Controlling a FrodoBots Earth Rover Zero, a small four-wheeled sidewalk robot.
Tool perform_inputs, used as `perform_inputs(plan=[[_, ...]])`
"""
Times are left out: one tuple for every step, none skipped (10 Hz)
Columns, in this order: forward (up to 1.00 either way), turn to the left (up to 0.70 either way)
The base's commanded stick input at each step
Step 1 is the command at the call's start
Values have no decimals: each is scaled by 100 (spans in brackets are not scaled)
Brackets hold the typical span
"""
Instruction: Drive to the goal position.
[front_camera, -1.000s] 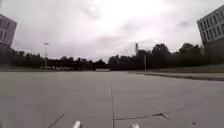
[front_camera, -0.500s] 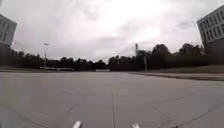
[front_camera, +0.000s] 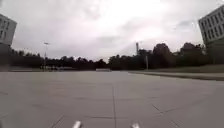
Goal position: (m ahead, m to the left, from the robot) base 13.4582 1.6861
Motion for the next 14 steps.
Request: perform_inputs(plan=[[70,0],[70,0],[70,0],[70,0],[70,0],[70,0],[70,0],[70,0],[70,0],[70,0],[70,0],[70,0],[70,0],[70,0]])
